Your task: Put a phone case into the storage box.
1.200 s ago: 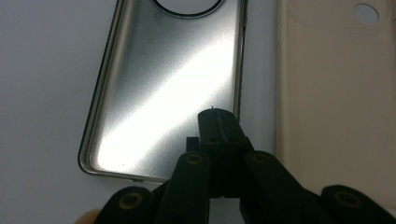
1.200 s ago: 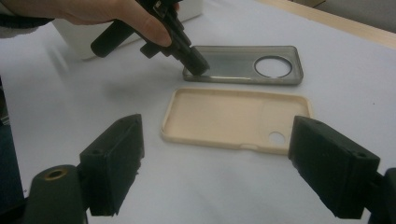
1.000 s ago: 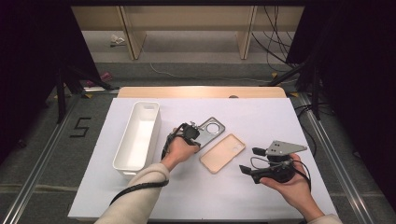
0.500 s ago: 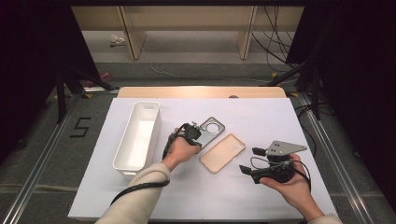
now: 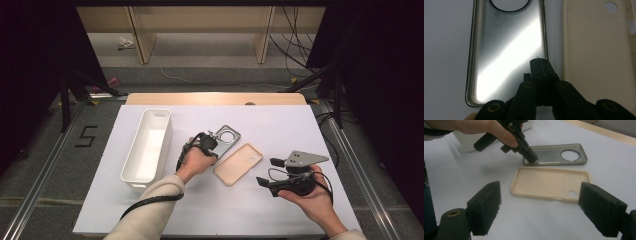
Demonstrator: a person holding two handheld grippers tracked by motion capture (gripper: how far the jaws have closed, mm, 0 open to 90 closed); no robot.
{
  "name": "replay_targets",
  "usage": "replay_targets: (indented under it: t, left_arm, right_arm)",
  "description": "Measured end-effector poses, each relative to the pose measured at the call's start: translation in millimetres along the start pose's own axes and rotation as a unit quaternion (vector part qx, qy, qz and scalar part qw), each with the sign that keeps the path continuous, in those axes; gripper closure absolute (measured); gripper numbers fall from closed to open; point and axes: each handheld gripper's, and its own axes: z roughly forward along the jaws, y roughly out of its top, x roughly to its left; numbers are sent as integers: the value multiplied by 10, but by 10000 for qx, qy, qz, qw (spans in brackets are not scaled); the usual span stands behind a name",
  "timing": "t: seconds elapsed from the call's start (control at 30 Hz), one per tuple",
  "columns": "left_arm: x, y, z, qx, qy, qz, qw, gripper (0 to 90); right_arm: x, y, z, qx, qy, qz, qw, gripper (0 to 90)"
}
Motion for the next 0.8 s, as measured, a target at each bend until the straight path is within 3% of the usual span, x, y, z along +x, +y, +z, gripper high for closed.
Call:
replay_targets:
  t: [0.8]
  left_arm:
    - [-44, 44, 30, -5, -22, -4, 10000, 898]
  right_arm:
    - [-2, -1, 1, -3, 5, 2, 10000, 193]
